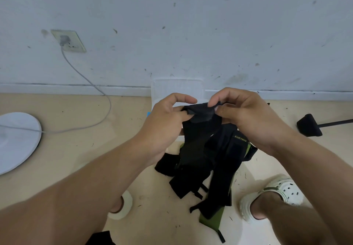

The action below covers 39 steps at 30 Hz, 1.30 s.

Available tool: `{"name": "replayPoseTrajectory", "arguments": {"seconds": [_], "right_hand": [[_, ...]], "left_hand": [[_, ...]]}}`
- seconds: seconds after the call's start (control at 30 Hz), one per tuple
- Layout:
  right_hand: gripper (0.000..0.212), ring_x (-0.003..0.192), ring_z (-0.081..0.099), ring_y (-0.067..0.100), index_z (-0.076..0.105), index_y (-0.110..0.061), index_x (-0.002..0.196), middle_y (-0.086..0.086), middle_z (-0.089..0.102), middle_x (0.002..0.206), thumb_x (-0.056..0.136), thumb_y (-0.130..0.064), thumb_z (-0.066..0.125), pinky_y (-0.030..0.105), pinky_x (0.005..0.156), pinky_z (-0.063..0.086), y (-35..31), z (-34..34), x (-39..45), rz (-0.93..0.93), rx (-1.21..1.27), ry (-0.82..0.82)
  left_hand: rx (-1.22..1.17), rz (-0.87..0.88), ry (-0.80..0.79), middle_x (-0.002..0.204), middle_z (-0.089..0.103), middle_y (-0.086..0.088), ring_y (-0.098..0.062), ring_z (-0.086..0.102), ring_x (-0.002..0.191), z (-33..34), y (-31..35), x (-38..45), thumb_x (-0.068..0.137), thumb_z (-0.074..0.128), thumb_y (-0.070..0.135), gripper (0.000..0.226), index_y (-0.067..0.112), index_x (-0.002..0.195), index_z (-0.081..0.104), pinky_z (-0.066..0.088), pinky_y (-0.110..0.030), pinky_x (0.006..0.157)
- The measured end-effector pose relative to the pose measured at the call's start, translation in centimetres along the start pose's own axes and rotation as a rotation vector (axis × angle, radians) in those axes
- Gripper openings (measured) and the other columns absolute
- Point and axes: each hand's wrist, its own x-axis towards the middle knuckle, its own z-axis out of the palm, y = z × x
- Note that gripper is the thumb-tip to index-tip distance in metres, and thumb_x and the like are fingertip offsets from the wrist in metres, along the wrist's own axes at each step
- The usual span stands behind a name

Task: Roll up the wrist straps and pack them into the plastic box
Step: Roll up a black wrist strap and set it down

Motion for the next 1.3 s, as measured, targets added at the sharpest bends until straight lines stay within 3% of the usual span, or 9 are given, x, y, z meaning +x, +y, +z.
{"name": "replayPoseTrajectory", "arguments": {"seconds": [0.13,0.2,0.3,0.4,0.7,0.87,1.03,1.13,1.3], "right_hand": [[0.037,0.091,0.071,0.033,0.078,-0.019,0.086,0.005,0.075,0.090,0.100,0.003,0.052,0.051,0.097,0.057,-0.5,0.1,-0.1,0.003,-0.046,0.004],[0.023,0.084,0.070,0.031,0.077,-0.017,0.086,0.008,0.075,0.085,0.099,-0.012,0.059,0.046,0.093,0.060,-0.7,0.3,-0.3,0.000,-0.044,0.001],[0.018,0.053,0.050,0.015,0.072,-0.022,0.083,0.001,0.060,0.058,0.083,-0.036,0.084,0.017,0.058,0.043,-0.5,0.4,-0.7,-0.004,-0.141,0.028],[0.021,0.044,0.040,0.005,0.068,-0.026,0.084,-0.016,0.047,0.048,0.080,-0.030,0.088,0.012,0.048,0.032,0.0,0.5,-0.6,-0.015,-0.175,0.073],[0.024,0.061,0.058,-0.001,0.065,-0.024,0.097,-0.027,0.063,0.072,0.089,-0.004,0.077,0.011,0.064,0.046,0.5,0.4,-0.3,-0.080,-0.095,0.097],[0.030,0.088,0.070,0.033,0.070,-0.027,0.109,0.007,0.071,0.107,0.090,-0.005,0.077,0.047,0.083,0.058,0.5,0.5,-0.3,-0.026,0.033,0.131],[0.027,0.099,0.070,0.034,0.077,-0.029,0.110,0.006,0.076,0.100,0.088,-0.015,0.081,0.035,0.092,0.059,0.4,0.3,-0.4,-0.007,0.016,0.062],[0.027,0.091,0.074,0.025,0.078,-0.024,0.106,0.004,0.078,0.093,0.083,-0.012,0.085,0.019,0.078,0.059,0.3,0.1,-0.3,-0.002,-0.040,0.012],[0.032,0.090,0.072,0.028,0.076,-0.028,0.104,-0.006,0.077,0.094,0.078,-0.017,0.090,0.026,0.086,0.058,0.3,-0.2,-0.3,0.023,-0.163,-0.033]], "left_hand": [[-0.006,0.014,0.036,0.095,0.081,-0.002,-0.016,0.072,0.082,0.0,0.0,0.0,0.102,0.055,-0.001,0.025,0.020,0.108,0.068,0.060,-0.039,0.085],[0.003,0.028,0.048,0.092,0.081,-0.002,-0.014,0.072,0.079,0.0,-0.1,0.0,0.102,0.055,-0.001,0.025,0.019,0.107,0.068,0.062,-0.037,0.081],[0.014,0.035,0.028,0.093,0.081,-0.001,-0.014,0.074,0.080,0.1,-0.2,0.0,0.101,0.054,-0.004,0.028,0.019,0.107,0.068,0.063,-0.036,0.079],[-0.002,0.026,0.010,0.095,0.081,-0.002,-0.014,0.075,0.082,0.2,0.0,-0.1,0.098,0.051,-0.008,0.033,0.018,0.106,0.068,0.062,-0.031,0.073],[-0.170,-0.041,-0.034,0.099,0.077,-0.009,-0.021,0.075,0.089,0.1,0.3,0.0,0.101,0.060,0.012,0.014,0.012,0.106,0.073,0.061,-0.036,0.079],[-0.140,0.008,-0.031,0.097,0.081,-0.008,-0.019,0.079,0.091,0.1,-0.1,-0.2,0.098,0.068,0.010,0.016,0.005,0.111,0.076,0.062,-0.026,0.077],[-0.096,0.048,0.012,0.096,0.081,-0.009,-0.020,0.079,0.090,0.1,-0.1,-0.2,0.097,0.070,0.008,0.014,0.007,0.109,0.076,0.062,-0.025,0.073],[-0.007,0.070,0.041,0.088,0.081,-0.006,-0.017,0.079,0.084,0.2,-0.3,-0.3,0.096,0.071,0.010,0.010,0.011,0.105,0.076,0.063,-0.026,0.071],[0.096,0.115,0.082,0.082,0.081,-0.002,-0.014,0.079,0.077,0.3,-0.6,-0.2,0.095,0.074,0.011,0.008,0.013,0.102,0.077,0.061,-0.023,0.065]]}}
